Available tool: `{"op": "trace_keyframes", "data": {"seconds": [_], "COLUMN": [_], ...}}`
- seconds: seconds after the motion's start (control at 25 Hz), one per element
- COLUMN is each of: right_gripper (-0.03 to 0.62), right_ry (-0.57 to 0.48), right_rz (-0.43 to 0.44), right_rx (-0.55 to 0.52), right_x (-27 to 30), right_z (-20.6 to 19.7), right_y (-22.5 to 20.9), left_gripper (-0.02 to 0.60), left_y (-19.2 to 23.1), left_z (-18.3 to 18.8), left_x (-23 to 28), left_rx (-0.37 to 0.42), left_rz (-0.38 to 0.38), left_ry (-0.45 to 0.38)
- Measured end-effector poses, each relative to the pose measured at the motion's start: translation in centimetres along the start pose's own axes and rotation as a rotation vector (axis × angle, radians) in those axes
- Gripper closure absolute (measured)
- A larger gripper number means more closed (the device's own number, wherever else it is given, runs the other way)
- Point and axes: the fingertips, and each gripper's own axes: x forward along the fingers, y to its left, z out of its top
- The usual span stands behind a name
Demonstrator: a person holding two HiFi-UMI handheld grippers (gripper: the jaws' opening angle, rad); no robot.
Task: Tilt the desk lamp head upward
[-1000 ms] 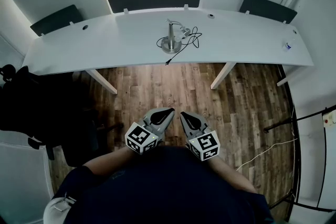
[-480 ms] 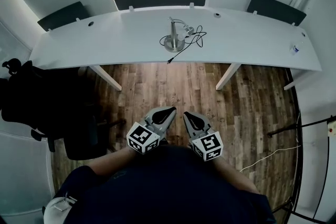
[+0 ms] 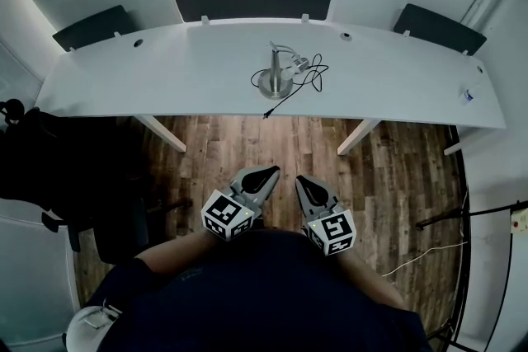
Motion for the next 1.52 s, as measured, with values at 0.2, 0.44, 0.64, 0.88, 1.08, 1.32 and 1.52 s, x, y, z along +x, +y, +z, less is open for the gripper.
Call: {"op": "trace_keyframes", "data": {"seconds": [0.2,0.44,0.64,0.88,1.08,1.32,1.52], "right_gripper": [0.583,0.583,0.583,0.583,0.583,0.583,0.583], "right_ry": [0.009,0.064,0.053,0.058,0.049,0.054,0.072], "right_rz": [-0.056,-0.12,-0.185,-0.221,-0.216,-0.193,-0.187], "right_rx": [-0.023,-0.032,-0.028,-0.032,-0.028,-0.044,-0.069], "right_x": [6.0,13.8,19.3,22.4,24.1,25.7,27.5], "right_z": [2.1,5.0,7.4,8.4,8.1,8.5,8.0], "right_y": [-3.7,-6.8,-9.2,-12.0,-15.1,-18.5,-21.8], "left_gripper": [0.575,0.575,0.575,0.575,0.575,0.574,0.574], "left_y": [6.7,16.0,21.7,25.2,27.3,29.4,31.1], "left_z": [2.1,4.0,5.4,5.2,4.8,4.1,2.7], "left_x": [3.6,7.2,9.4,11.8,14.2,16.7,19.0], "left_rx": [0.012,-0.023,-0.028,-0.042,-0.025,-0.001,0.004], "left_rz": [-0.03,-0.054,-0.089,-0.082,-0.046,0.023,0.076], "left_ry": [-0.019,-0.022,-0.027,-0.006,0.013,0.078,0.112]}}
